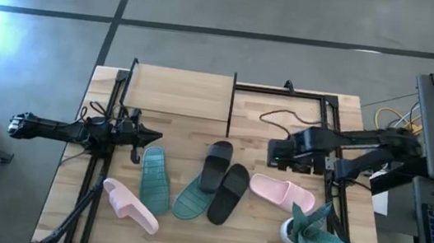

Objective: Pick and place slides into the shelf
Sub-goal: Put the right pink slide under the shelf

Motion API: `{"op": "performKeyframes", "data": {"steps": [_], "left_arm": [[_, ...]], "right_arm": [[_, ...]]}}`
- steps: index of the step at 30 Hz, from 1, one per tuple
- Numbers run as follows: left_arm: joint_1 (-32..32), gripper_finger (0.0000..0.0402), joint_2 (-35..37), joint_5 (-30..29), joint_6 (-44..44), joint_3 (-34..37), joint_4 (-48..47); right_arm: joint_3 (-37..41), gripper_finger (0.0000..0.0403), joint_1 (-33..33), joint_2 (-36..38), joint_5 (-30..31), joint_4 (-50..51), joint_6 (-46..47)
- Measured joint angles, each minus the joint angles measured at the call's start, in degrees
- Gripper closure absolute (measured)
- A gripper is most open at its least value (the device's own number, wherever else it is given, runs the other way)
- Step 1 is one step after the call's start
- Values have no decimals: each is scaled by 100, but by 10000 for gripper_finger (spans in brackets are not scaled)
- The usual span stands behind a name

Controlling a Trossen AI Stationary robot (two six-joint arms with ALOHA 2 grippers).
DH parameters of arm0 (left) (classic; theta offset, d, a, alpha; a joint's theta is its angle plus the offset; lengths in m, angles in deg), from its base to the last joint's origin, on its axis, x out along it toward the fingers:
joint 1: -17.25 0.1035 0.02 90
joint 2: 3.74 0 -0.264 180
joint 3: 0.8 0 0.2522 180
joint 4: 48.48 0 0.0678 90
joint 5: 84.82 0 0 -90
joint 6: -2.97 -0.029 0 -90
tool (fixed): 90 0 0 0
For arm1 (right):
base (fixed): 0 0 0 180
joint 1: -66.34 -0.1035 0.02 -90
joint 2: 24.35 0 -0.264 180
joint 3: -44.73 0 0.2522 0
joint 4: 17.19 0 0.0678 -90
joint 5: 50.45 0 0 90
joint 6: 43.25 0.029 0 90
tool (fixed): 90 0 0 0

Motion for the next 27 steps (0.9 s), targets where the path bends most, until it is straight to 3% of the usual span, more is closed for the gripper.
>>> {"op": "performKeyframes", "data": {"steps": [6,17,27], "left_arm": [[2,398,0,-2,-1,0,0],[1,398,0,-1,0,0,0],[0,398,0,-2,0,0,2]], "right_arm": [[-437,223,-23,-868,-867,596,-397],[-267,222,-24,-1861,-1226,561,-998],[251,222,-62,-1988,-1473,39,-930]]}}
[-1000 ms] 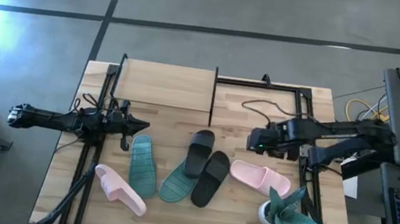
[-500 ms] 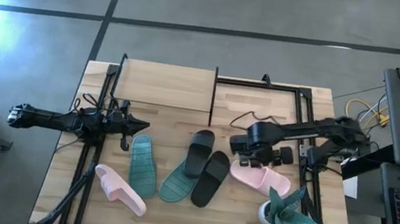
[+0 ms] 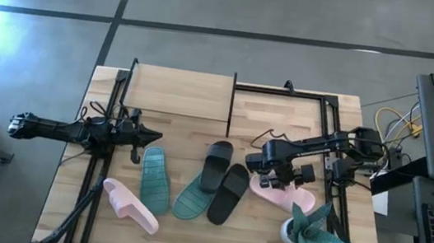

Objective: Pick and place slides into the shelf
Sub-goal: Put the right pink slide under the shelf

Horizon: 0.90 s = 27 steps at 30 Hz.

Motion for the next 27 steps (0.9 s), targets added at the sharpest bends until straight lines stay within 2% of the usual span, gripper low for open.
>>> {"op": "performKeyframes", "data": {"steps": [11,24,27], "left_arm": [[0,398,-4,0,0,0,2],[2,398,-26,2,0,0,0],[2,398,-26,2,-1,0,0]], "right_arm": [[617,230,-285,7,-171,-53,-10],[858,297,-535,4,-158,-116,-16],[840,326,-595,8,-20,-240,-129]]}}
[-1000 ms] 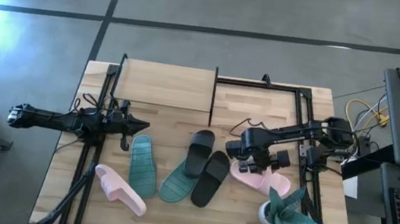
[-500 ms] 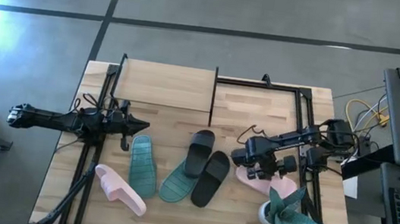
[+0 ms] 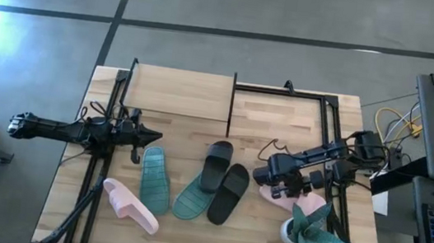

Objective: Pick and place slides into the shelf
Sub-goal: Put the right pink slide under the shelf

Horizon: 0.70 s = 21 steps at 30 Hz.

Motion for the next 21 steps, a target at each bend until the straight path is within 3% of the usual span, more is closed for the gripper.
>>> {"op": "performKeyframes", "data": {"steps": [4,9,21], "left_arm": [[0,398,0,-2,-1,0,0],[0,398,0,-2,0,0,0],[-2,398,0,-1,1,0,0]], "right_arm": [[-180,384,-64,7,375,-62,-90],[-406,391,-88,7,902,-63,-85],[-2105,393,-87,13,3236,1154,-684]]}}
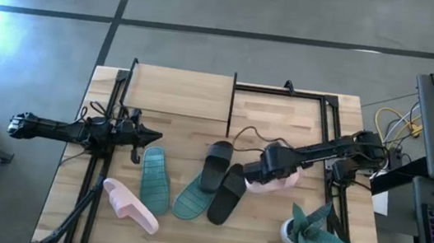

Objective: Pick and place slides into the shelf
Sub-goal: Put the right pink slide under the shelf

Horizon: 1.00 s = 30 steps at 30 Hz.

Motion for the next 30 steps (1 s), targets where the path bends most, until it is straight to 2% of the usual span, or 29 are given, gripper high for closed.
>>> {"op": "performKeyframes", "data": {"steps": [8,12,16,24,30], "left_arm": [[2,398,0,-1,-10,0,1],[2,398,1,-15,-1251,0,375],[2,398,8,-22,-1801,0,618],[2,398,-3,-30,-1799,0,594],[2,398,0,-26,-1781,0,616]], "right_arm": [[-1389,394,-39,4,1544,-45,-1455],[-1981,394,-34,4,1867,-501,-2577],[-2459,392,-34,-19,1871,-1247,-3782],[-3631,391,9,-600,1861,-1606,-4847],[-4732,390,63,-1416,1180,-1643,-5610]]}}
